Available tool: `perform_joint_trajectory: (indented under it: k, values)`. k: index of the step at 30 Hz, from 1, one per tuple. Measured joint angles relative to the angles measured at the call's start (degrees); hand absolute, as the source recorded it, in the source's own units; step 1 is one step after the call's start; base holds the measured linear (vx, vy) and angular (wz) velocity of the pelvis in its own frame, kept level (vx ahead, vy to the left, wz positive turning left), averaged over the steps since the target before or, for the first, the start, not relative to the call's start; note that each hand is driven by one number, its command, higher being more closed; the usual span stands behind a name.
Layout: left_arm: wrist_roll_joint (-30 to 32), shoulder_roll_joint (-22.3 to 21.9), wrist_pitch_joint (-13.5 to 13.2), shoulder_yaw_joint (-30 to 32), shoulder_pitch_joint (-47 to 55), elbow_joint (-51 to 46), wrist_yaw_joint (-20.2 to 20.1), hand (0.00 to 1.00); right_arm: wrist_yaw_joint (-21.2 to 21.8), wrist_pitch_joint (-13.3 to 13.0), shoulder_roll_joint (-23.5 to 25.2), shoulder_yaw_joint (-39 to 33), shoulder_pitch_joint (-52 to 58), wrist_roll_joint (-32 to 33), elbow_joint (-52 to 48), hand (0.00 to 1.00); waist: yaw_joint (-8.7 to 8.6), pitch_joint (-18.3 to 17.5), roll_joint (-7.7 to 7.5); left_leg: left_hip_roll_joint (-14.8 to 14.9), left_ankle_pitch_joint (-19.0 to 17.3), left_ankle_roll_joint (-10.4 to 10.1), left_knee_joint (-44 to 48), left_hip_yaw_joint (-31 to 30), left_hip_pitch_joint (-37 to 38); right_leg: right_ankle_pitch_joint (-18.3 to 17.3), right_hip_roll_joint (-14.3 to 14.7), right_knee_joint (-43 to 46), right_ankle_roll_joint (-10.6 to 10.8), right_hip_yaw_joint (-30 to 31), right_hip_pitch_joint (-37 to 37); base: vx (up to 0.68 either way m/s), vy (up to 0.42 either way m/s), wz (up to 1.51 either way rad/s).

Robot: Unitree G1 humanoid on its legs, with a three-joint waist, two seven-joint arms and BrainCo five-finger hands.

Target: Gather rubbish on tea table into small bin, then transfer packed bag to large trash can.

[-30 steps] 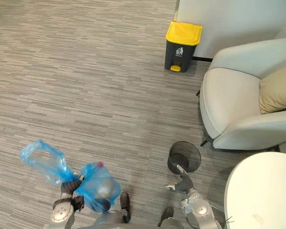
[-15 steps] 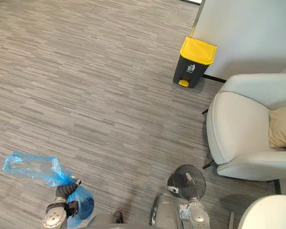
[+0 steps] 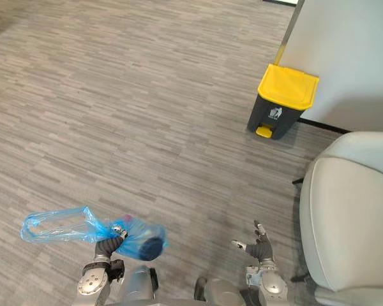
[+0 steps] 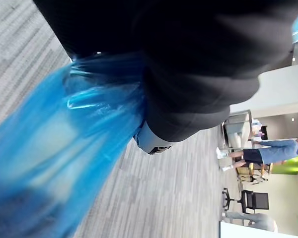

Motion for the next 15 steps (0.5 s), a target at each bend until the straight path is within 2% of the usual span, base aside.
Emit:
perform_joint_trajectory:
  k: [1, 2, 3, 4, 5, 6, 7, 8, 9, 10, 11, 12, 14, 15]
  values:
    - [0.0, -0.2, 0.0, 0.0, 0.1, -0.4, 0.0, 1.0, -0.3, 0.1, 0.0, -0.2, -0.1, 0.0, 0.0, 0.0, 0.37, -0.1, 0.1, -1.0, 0.2, -0.3, -3.4, -1.0, -0.5, -0.8, -0.2, 0.1, 0.4, 1.1, 0.5, 0.49, 0.198, -0.99]
    - [0.0, -0.3, 0.0, -0.2, 1.1, -1.7, 0.2, 1.0, -0.7, 0.1, 0.0, -0.2, -0.1, -0.1, -0.1, 0.0, 0.65, -0.7, -0.53, -2.0, 0.9, -1.3, -9.8, -2.8, -0.6, -3.2, -0.8, 0.5, 1.3, 2.6, 1.7, 0.53, 0.26, -1.15]
    - [0.0, -0.1, 0.0, -1.2, 2.5, -2.7, 0.2, 1.0, -0.8, 0.1, 0.0, -0.4, 1.2, -0.1, -0.5, 0.0, 1.76, -3.7, 0.49, -2.8, 1.8, -0.8, -13.7, -3.7, 0.4, -6.3, -1.3, 2.6, 3.2, 5.2, 1.9, 0.57, 0.301, -1.26]
    - [0.1, 0.1, 0.0, -1.7, 2.9, -2.8, 0.2, 1.0, -0.8, 0.2, 0.2, -0.3, 1.5, -0.2, -0.5, 0.0, 2.07, -4.5, -0.05, -3.2, 4.8, -0.5, -13.0, -3.3, 1.1, -7.5, -1.7, 5.4, 4.4, 6.5, 1.6, 0.66, 0.316, -1.35]
    - [0.1, 0.6, 0.2, -2.2, 3.2, -2.8, 0.1, 1.0, -0.7, 0.3, 1.3, 0.0, 1.5, -0.3, -0.6, 0.0, 1.91, -5.0, -1.63, -3.5, 5.8, 0.7, -11.5, -1.3, 3.4, -8.3, -3.8, 14.7, 5.4, 7.0, -1.1, 0.66, 0.298, -0.97]
    - [0.1, 1.8, 0.2, -2.6, 2.9, -3.1, 0.1, 1.0, -0.8, 0.3, 2.9, 0.0, 1.5, -0.3, -1.2, 0.0, 1.14, -5.1, -3.37, -4.2, 3.4, 1.7, -11.5, 1.4, 6.2, -5.7, -6.3, 27.1, 9.2, 6.1, -6.4, 0.64, 0.266, -0.82]
    - [0.1, 2.4, 0.3, -3.1, 2.4, -3.2, 0.1, 1.0, -0.8, 0.3, 3.6, 0.1, 1.4, -0.3, -1.2, 0.0, 0.96, -5.1, -4.04, -4.4, 2.3, 2.1, -11.8, 2.2, 7.6, -2.9, -7.3, 33.4, 10.4, 5.6, -9.3, 0.58, 0.234, -0.56]
    - [0.0, 3.1, 0.8, -3.9, 1.5, -3.2, 0.1, 1.0, -0.6, 0.3, 4.5, 0.2, 1.1, -0.4, -1.2, 0.0, 0.0, -4.6, -3.96, -4.5, 0.4, 2.2, -13.0, 3.5, 11.1, -1.7, -9.2, 42.6, 9.8, 3.7, -13.7, 0.55, 0.185, -0.59]
    - [0.0, 3.4, 1.2, -4.1, 1.0, -3.2, 0.2, 1.0, -0.6, 0.3, 4.9, 0.3, 0.4, -0.5, -1.2, 0.0, -0.29, -4.4, -3.97, -4.2, -0.6, 2.2, -15.8, 4.9, 16.4, -2.1, -10.5, 46.3, 8.8, 0.3, -16.1, 0.54, 0.158, -0.62]
    - [0.0, 3.4, 1.2, -4.1, 0.6, -3.3, 0.3, 1.0, -0.7, 0.3, 4.9, 0.3, 0.4, -0.6, -1.3, 0.0, -0.39, -4.0, -3.12, -3.7, -1.0, 1.7, -17.5, 6.0, 19.2, -2.4, -10.9, 46.7, 8.2, -2.1, -17.3, 0.6, 0.129, -0.69]
    - [0.0, 3.6, 1.2, -4.1, 0.2, -3.5, 0.3, 1.0, -0.7, 0.2, 4.9, 0.7, -0.1, -0.7, -1.2, 0.0, -0.45, -3.9, -2.84, -3.5, -1.3, 1.6, -21.7, 7.3, 24.0, -2.9, -12.0, 45.6, 7.3, -7.1, -20.0, 0.58, 0.089, -0.49]
    - [0.0, 4.2, 1.0, -4.2, -0.4, -3.7, 0.3, 1.0, -0.6, 0.1, 4.9, 0.9, -0.8, -0.9, -1.0, 0.0, -1.5, -3.9, -2.91, -3.5, -1.3, 1.5, -24.8, 8.0, 26.9, -3.0, -13.1, 42.3, 7.0, -11.8, -23.1, 0.67, 0.068, -0.36]
    - [0.0, 5.2, 1.0, -3.6, -1.1, -3.1, 0.3, 1.0, -0.5, 0.0, 4.7, 0.8, -3.0, -1.2, 1.4, 0.0, -3.05, -3.9, -2.9, -3.6, -1.6, 0.4, -28.6, 8.9, 30.4, -2.4, -13.2, 32.6, 7.0, -16.6, -28.0, 0.49, -0.01, -0.08]
    - [0.1, 5.8, 1.0, -2.7, -2.3, -0.6, 0.2, 1.0, -0.5, 0.0, 4.0, 0.8, -4.4, -2.0, 4.2, 0.0, -3.85, -3.7, -2.59, -3.7, -1.5, 0.0, -31.0, 9.1, 32.8, 0.9, -11.8, 22.6, 6.9, -19.0, -29.8, 0.43, -0.039, 0.01]
